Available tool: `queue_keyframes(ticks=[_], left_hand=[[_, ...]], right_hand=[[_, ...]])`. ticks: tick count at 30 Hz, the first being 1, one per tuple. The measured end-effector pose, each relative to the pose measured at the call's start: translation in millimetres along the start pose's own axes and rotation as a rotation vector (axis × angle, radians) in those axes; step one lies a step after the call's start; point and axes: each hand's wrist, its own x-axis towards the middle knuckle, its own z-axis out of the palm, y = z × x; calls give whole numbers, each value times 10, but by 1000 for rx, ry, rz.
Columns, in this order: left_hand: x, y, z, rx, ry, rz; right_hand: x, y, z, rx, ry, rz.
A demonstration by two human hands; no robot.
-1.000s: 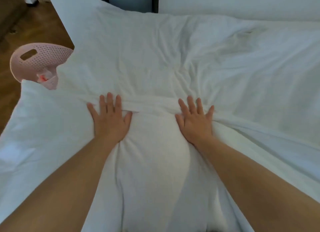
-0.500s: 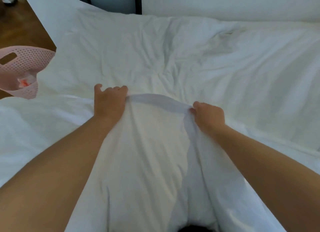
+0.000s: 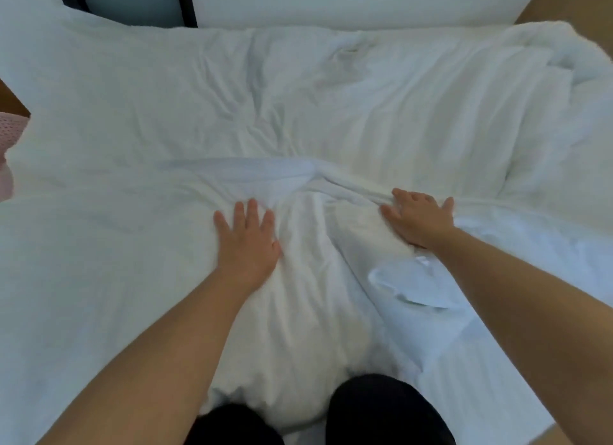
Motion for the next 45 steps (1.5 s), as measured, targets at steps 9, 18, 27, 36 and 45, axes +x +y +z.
queue_keyframes(ticks=[9, 18, 27, 36, 45], left_hand=[[688, 1210, -628, -252, 178, 242], [1030, 2601, -880, -109, -159, 315], [774, 3108, -1360, -130, -330, 92], [1306, 2914, -2554, -482, -109, -379], [292, 3979, -1765, -221, -236, 70]], right_hand=[[105, 1339, 48, -185, 78, 15], [279, 2594, -137, 276, -258, -364], [83, 3348, -307, -40, -677, -156], [1514, 2767, -2124, -58, 190, -202], [327, 3398, -779, -229, -213, -289]])
